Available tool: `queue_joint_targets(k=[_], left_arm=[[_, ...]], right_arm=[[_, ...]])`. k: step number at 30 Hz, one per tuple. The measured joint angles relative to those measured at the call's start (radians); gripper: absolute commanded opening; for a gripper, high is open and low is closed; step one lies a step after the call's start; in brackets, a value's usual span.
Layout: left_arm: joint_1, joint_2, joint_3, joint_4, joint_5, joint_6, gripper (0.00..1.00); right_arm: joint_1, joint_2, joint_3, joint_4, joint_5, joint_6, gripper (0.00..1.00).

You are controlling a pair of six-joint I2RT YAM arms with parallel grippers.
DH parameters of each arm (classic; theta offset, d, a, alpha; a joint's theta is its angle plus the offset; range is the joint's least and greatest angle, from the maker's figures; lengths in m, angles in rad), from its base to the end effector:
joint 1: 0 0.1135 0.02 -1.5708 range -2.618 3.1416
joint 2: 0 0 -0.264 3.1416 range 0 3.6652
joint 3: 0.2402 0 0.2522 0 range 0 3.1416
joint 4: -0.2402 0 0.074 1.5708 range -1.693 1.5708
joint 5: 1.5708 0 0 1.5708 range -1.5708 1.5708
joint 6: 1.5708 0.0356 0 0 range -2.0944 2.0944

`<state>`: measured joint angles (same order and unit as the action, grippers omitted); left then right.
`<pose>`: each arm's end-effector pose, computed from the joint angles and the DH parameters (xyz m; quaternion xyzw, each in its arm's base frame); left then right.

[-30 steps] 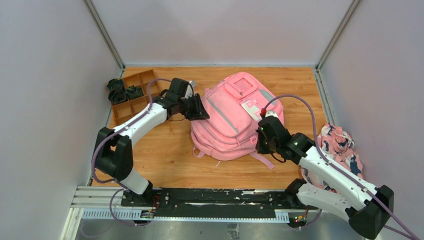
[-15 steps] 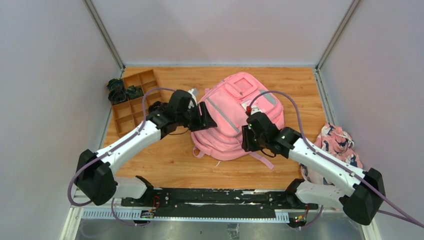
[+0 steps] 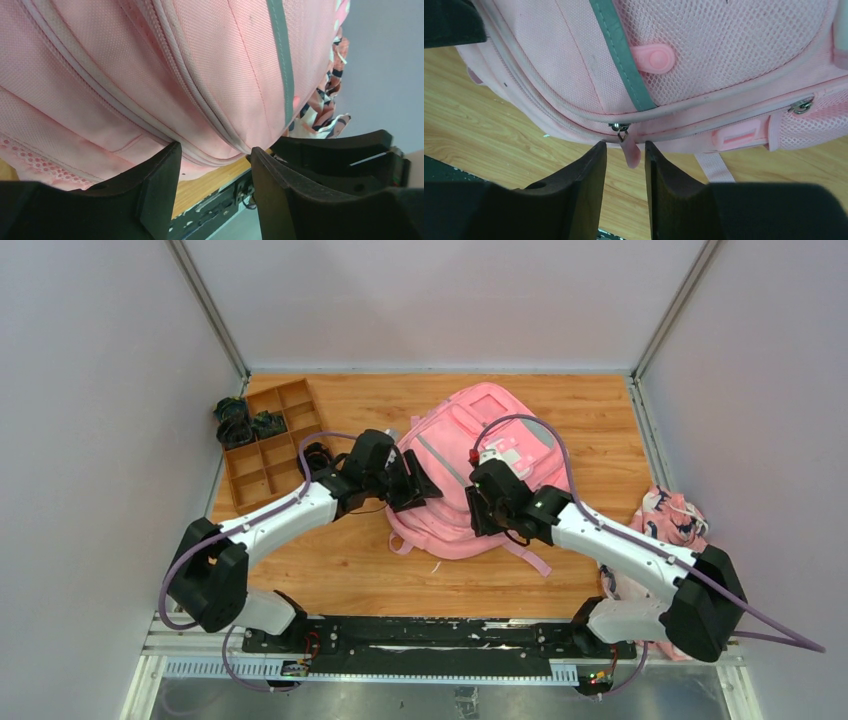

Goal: Pack the student bag
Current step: Adjust the student bag at the center of the board.

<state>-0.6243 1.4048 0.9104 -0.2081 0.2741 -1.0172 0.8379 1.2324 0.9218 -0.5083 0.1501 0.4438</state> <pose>0.2403 -0.1850 0.2405 -0.1191 0.8927 -0.3894 0.1934 0.1769 0.1886 0.2650 -0.1546 0.9150 0.1630 0.3352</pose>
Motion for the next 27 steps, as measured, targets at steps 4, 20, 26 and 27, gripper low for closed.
queue_joint_targets(k=[4, 20, 26, 27], left_arm=[[0.000, 0.001, 0.000, 0.031, 0.000, -0.031, 0.59], [0.000, -0.066, -0.120, 0.077, -0.035, -0.060, 0.56], [0.000, -0.150, -0.170, 0.065, -0.082, -0.074, 0.58], [0.000, -0.152, -0.170, 0.068, -0.088, -0.075, 0.58]], right_arm=[[0.000, 0.034, 0.003, 0.008, 0.022, -0.005, 0.13], [0.000, -0.055, -0.005, 0.000, 0.056, 0.000, 0.00], [0.000, -0.081, -0.007, -0.014, 0.050, 0.000, 0.00], [0.000, -0.080, -0.007, -0.016, 0.047, 0.000, 0.00]])
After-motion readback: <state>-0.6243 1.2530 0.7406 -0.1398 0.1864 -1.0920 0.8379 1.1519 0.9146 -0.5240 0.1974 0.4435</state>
